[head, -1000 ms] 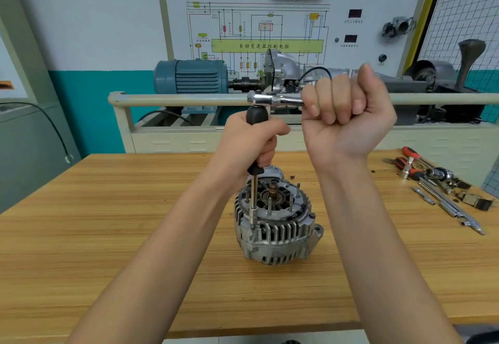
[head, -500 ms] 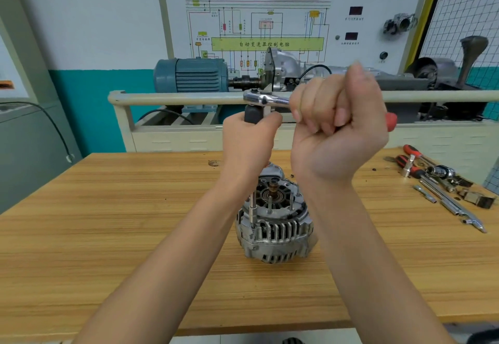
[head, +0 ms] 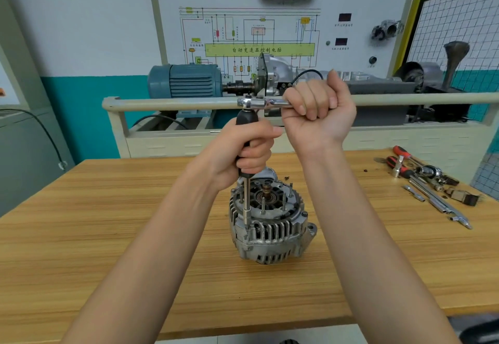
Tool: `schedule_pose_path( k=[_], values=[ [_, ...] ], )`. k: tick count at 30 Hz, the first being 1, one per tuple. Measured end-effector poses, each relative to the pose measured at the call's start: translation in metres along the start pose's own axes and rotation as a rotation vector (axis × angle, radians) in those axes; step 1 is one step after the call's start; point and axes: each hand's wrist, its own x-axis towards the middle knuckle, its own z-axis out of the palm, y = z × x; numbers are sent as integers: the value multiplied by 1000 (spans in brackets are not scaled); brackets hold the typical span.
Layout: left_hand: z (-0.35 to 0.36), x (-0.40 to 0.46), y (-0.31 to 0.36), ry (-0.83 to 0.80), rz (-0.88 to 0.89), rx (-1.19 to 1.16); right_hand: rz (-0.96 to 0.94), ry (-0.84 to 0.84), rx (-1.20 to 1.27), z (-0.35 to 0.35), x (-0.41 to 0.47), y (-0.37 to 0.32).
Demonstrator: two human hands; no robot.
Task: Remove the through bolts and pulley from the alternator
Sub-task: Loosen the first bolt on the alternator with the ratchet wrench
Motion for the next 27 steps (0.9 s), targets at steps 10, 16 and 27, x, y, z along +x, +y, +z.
schedule_pose_path(
  k=[10,16,27],
  values=[
    [28,12,-12,785,211,180,-530,-296,-608,17,-34,37],
    [21,5,-12,607,192,198,-383,-292,-523,16,-27,22],
    [5,2,-2,205,47,10,-92,-81,-181,6,-7,6]
  ],
)
